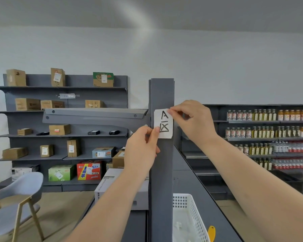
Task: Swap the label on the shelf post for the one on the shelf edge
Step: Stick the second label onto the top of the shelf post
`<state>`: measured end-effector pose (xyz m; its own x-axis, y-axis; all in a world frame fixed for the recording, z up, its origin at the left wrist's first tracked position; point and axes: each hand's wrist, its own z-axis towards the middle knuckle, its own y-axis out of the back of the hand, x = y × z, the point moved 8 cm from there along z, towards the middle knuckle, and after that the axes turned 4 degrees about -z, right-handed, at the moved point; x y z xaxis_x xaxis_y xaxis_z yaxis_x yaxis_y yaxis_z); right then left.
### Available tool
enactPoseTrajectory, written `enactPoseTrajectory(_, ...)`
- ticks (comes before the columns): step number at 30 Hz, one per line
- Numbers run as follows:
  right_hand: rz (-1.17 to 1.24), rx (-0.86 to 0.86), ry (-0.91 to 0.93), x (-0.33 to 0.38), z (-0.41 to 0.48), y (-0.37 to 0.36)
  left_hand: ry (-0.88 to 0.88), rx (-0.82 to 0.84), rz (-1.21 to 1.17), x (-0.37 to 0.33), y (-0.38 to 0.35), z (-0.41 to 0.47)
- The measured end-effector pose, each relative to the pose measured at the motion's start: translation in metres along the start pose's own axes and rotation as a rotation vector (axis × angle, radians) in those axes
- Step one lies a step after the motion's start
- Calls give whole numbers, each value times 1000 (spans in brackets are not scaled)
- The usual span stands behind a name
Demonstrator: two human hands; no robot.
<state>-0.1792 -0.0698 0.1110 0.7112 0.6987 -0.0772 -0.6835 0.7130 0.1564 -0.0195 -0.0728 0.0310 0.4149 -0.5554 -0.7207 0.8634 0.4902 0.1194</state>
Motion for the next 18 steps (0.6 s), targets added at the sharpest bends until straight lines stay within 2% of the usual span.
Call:
enactPoseTrajectory(14, 32, -68, -1, -3, -3, -8, -52, -77, 183, -6, 0, 10)
enactPoseTrajectory(16, 77, -23, -62, -5, -2, -9, -49, -77, 208, -4, 1, 12)
enactPoseTrajectory(18, 193, 41, -200, -11, -2, -12, -42, -73, 250, 0, 4, 14)
